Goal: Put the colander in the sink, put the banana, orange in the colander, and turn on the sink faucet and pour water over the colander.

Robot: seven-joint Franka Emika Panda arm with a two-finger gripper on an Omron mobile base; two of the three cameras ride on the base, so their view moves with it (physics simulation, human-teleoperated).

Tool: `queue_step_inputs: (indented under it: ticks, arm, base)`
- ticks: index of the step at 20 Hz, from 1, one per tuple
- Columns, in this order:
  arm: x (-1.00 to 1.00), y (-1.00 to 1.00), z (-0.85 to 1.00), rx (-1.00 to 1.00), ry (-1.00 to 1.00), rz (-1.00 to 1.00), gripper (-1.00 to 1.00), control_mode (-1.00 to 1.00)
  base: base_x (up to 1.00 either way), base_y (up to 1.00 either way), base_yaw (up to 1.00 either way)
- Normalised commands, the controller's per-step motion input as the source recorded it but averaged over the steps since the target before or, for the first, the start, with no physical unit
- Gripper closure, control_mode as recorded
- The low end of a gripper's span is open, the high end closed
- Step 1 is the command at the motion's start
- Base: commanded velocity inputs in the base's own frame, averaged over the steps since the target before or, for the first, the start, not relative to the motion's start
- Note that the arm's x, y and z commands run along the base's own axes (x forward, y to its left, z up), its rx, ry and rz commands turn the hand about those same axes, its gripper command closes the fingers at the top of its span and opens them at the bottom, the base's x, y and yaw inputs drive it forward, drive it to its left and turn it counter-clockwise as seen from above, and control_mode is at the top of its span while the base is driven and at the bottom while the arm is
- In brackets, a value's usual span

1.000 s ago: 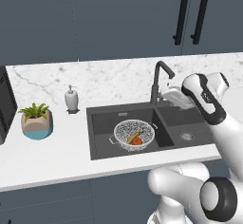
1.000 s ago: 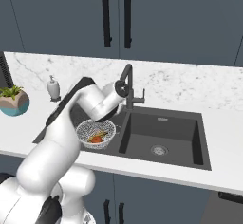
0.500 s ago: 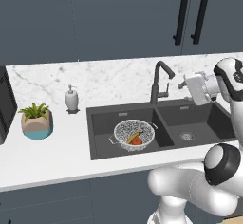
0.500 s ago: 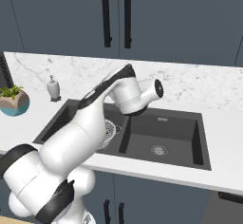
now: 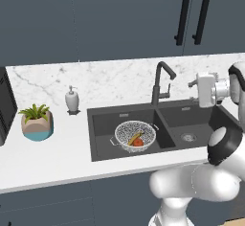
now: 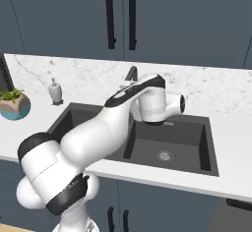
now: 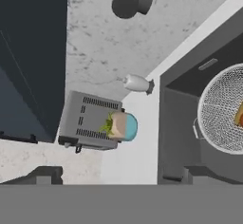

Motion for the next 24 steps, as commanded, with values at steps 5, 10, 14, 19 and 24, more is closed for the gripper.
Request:
queue_step_inputs:
  ticks: [5,10,14,19,24]
  arm:
    - [0.49,0.0,-0.16,0.09,0.0,0.0,-1.0,-1.0]
    - [0.45,-0.05,-0.16,0.06,0.0,0.0,-1.0,-1.0]
    - [0.41,-0.07,-0.14,0.05,0.0,0.0,-1.0,-1.0]
    - [0.5,-0.01,-0.13,0.03,0.0,0.0,-1.0,-1.0]
    - [0.5,-0.01,-0.04,0.02,0.0,0.0,-1.0,-1.0]
  base:
    - [0.0,0.0,0.0]
    - [0.0,0.0,0.0]
    - [0.0,0.0,0.0]
    - [0.0,0.0,0.0]
    - [0.0,0.0,0.0]
